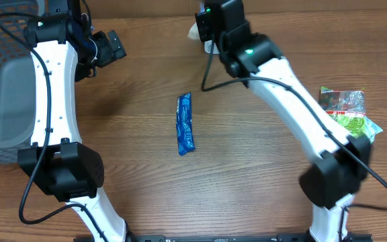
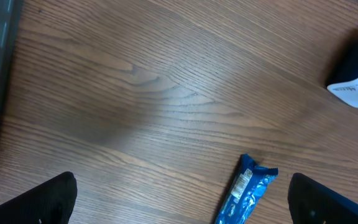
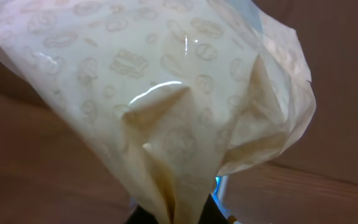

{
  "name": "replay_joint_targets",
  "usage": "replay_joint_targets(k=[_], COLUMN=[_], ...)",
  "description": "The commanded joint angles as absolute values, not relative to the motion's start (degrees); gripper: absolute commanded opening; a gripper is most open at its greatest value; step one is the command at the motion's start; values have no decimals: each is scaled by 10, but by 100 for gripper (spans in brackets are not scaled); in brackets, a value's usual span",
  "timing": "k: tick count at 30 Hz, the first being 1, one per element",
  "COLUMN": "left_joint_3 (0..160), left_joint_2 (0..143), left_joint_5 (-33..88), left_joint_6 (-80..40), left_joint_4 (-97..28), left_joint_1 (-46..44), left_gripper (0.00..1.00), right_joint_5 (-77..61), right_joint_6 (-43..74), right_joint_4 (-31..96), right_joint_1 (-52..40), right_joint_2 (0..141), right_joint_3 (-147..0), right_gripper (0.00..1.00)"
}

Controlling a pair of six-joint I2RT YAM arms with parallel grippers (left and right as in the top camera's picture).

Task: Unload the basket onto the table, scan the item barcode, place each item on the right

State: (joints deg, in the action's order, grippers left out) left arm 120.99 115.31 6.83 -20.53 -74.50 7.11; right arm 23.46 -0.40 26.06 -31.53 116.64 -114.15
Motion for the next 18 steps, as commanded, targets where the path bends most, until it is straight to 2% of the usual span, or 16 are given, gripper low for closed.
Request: replay_joint_targets(k=[1, 8, 18], left_joint_3=[1208, 1208, 1208], left_joint_2=[1155, 1155, 1155], left_joint_5=[70, 71, 70], left_joint_6=[-193, -193, -193], left_joint_4=[-743, -743, -743], left_joint_1=[69, 69, 69], left_gripper=[100, 100, 100], right_joint_5=[412, 435, 408], right_joint_6=[-69, -196, -195], right_joint_4=[202, 42, 16], right_joint_1=[-307, -304, -286], right_joint_2=[1229, 1335, 1368], right_joint_3=[-1147, -1147, -1147], right_gripper=[4, 4, 4])
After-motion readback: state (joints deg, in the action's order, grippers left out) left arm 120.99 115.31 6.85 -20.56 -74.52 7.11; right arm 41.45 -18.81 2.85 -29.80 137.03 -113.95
